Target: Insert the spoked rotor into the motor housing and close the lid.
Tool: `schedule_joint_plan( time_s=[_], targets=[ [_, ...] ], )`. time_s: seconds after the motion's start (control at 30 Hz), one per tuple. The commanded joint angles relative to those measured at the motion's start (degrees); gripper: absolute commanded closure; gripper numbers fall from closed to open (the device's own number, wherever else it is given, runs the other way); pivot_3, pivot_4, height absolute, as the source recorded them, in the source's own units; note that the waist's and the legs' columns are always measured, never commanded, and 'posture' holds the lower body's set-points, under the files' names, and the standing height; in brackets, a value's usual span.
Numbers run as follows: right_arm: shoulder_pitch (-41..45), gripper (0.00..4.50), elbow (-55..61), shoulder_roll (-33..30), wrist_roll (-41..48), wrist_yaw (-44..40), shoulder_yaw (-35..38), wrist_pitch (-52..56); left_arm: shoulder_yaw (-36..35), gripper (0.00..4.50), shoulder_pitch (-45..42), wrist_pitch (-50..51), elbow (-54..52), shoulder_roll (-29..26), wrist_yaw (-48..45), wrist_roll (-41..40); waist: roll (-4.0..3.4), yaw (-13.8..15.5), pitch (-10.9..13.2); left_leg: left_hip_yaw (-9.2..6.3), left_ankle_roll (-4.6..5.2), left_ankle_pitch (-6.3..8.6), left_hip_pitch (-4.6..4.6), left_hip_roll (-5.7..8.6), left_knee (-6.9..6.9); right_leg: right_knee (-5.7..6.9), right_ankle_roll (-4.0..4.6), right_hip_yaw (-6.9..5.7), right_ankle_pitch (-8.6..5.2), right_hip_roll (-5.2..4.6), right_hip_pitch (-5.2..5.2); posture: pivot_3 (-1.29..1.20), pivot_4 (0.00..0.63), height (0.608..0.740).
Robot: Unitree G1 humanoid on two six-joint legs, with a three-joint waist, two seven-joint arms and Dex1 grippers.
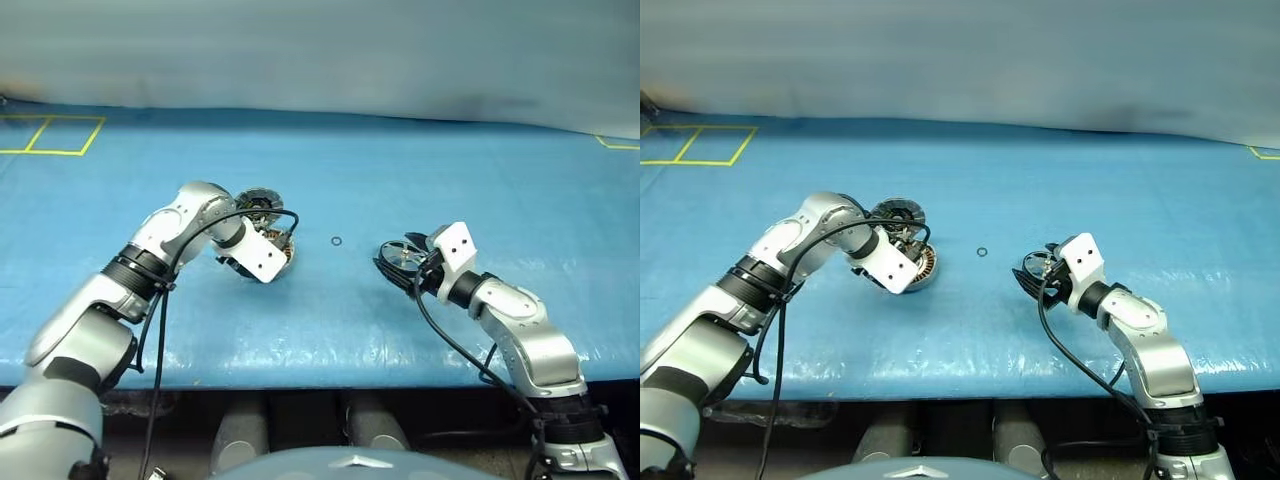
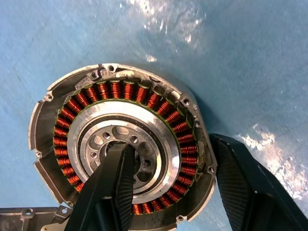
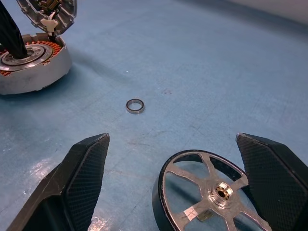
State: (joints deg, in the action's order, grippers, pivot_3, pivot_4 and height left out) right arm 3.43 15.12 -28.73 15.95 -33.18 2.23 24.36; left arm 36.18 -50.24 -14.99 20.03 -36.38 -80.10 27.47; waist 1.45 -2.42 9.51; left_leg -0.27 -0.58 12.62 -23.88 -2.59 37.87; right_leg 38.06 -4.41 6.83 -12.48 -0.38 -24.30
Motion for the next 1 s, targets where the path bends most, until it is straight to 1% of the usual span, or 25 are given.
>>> schedule_joint_plan(
  time_s=[0.03, 0.2, 0.33, 0.6, 0.67, 0.7, 0.8, 1.0],
  targets=[
    [-1.3, 0.00, 3.3, 0.2, 0.5, 1.1, 2.4, -1.5, 0.6, 2.38, -2.2, -3.3, -0.9, 2.7, 0.2, -0.8, 0.00, 0.3, 0.0, 0.00, 0.00, 0.00, 0.00, 0.00, 0.00, 0.00, 0.00, 0.00, 0.00, 0.00, 0.00, 0.00, 0.150, 0.740],
    [-3.8, 0.00, 4.6, 0.5, 0.5, 2.2, 3.3, -1.9, 1.6, 2.38, -3.1, -5.6, 0.7, 5.7, -0.7, -1.4, 0.00, 0.3, 0.0, 0.01, 0.00, 0.00, -0.04, 0.00, 0.03, -0.03, -0.02, 0.01, 0.01, 0.00, -0.01, 0.00, 0.150, 0.740],
    [-5.0, 0.00, 5.5, 0.9, 0.6, 3.0, 3.7, -2.1, 2.3, 2.38, -3.2, -6.6, 1.5, 7.1, -1.2, -1.4, 0.00, 0.1, 0.0, 0.00, 0.01, 0.00, -0.02, -0.01, 0.02, -0.03, -0.02, 0.02, 0.01, 0.03, -0.02, 0.00, 0.150, 0.740],
    [-5.8, 0.00, 5.9, 1.6, 0.3, 3.7, 3.6, -2.3, 2.5, 2.38, -2.5, -7.8, 2.6, 6.1, -4.1, -2.7, -0.01, 0.1, 0.0, 0.00, 0.01, 0.01, -0.01, -0.01, 0.02, -0.03, -0.01, 0.03, 0.01, 0.02, 0.00, 0.00, 0.150, 0.740],
    [-5.4, 0.00, 5.5, 1.7, 0.2, 3.8, 3.3, -2.4, 1.9, 1.65, -2.1, -8.8, 2.4, 5.9, -3.6, -3.9, -0.01, 0.0, 0.0, 0.00, 0.02, 0.01, 0.00, -0.01, 0.01, -0.03, -0.01, 0.02, 0.01, 0.03, 0.00, 0.00, 0.150, 0.740],
    [-5.2, 0.00, 5.3, 1.7, 0.2, 3.8, 3.2, -2.5, 1.4, 1.37, -1.8, -8.6, 2.3, 6.0, -3.2, -4.4, -0.01, -0.1, 0.0, 0.00, 0.02, 0.01, 0.00, -0.02, 0.01, -0.03, -0.01, 0.02, 0.00, 0.03, 0.00, 0.00, 0.150, 0.740],
    [-4.1, 0.00, 4.4, 1.8, 0.1, 3.4, 2.4, -2.6, -0.5, 1.37, -0.6, -8.3, 0.6, 6.1, -2.7, -7.9, -0.01, -0.1, 0.0, 0.00, 0.02, 0.01, -0.01, -0.02, 0.02, -0.03, -0.01, 0.03, 0.01, 0.03, 0.00, 0.00, 0.150, 0.740],
    [-2.3, 0.00, 2.7, 2.2, -0.2, 3.1, 1.7, -3.1, -4.0, 1.37, 1.3, -8.0, -4.4, 2.3, -2.8, -12.3, -0.01, -0.1, 0.0, -0.01, 0.02, 0.01, -0.02, -0.02, 0.00, -0.03, -0.01, 0.02, 0.01, 0.03, -0.02, 0.00, 0.150, 0.740]
  ],
)
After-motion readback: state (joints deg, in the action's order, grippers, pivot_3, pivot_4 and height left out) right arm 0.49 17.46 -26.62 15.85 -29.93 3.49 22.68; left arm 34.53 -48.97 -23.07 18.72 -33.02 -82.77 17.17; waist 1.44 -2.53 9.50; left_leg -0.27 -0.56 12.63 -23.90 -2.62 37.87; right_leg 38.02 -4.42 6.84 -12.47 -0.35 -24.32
